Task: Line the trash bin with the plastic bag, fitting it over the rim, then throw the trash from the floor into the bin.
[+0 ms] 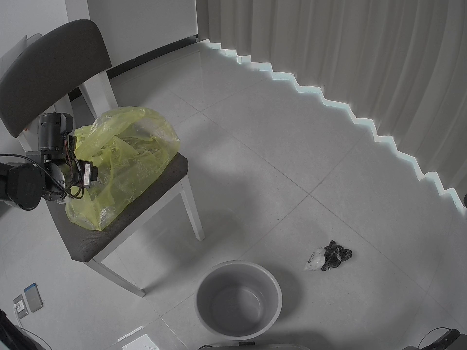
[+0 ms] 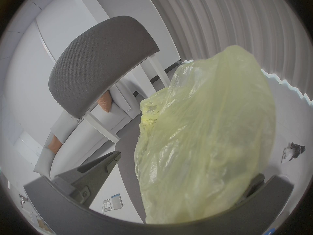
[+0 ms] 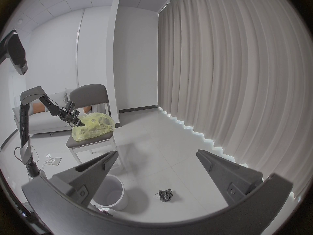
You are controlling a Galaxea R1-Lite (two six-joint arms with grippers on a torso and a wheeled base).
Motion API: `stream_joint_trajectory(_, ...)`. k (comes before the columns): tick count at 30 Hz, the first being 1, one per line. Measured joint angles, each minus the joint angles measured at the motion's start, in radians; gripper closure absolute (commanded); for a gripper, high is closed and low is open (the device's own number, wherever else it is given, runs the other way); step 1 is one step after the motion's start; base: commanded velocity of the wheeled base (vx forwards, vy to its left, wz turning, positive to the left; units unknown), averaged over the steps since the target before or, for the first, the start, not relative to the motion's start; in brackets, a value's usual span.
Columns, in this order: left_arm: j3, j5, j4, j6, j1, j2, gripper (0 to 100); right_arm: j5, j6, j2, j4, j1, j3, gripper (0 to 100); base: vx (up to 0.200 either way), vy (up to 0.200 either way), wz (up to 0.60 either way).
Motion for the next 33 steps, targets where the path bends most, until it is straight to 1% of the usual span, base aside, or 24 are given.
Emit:
stream_joint_trajectory(16,0.032,-0.009,0.003,-0.013,-0.007,-0.046,100,0.0,0.0,0.0,0.0,0.0,0.008,0,0.0,0.0,0.0)
stream_joint_trajectory(19,0.034,-0.023,0.006,-0.013,-0.018,-0.091,100,0.001,0.003,0.0,0.0,0.001,0.012,0,0.0,0.0,0.0)
stream_joint_trajectory(22,0.031,-0.055,0.017,-0.012,-0.036,-0.146,100,0.005,0.035,0.001,-0.007,0.013,0.011,0,0.0,0.0,0.0)
stream_joint_trajectory(25,0.012,-0.089,0.041,-0.012,-0.08,-0.212,100,0.007,0.085,0.005,-0.03,0.053,-0.01,0,0.0,0.0,0.0)
stream_joint_trajectory(27,-0.012,-0.101,0.074,-0.012,-0.119,-0.248,100,0.006,0.104,0.01,-0.04,0.084,-0.033,0,0.0,0.0,0.0)
stream_joint_trajectory(33,-0.161,-0.124,0.243,-0.006,-0.243,-0.331,100,0.003,0.125,0.049,-0.049,0.15,-0.116,0,0.0,0.0,0.0)
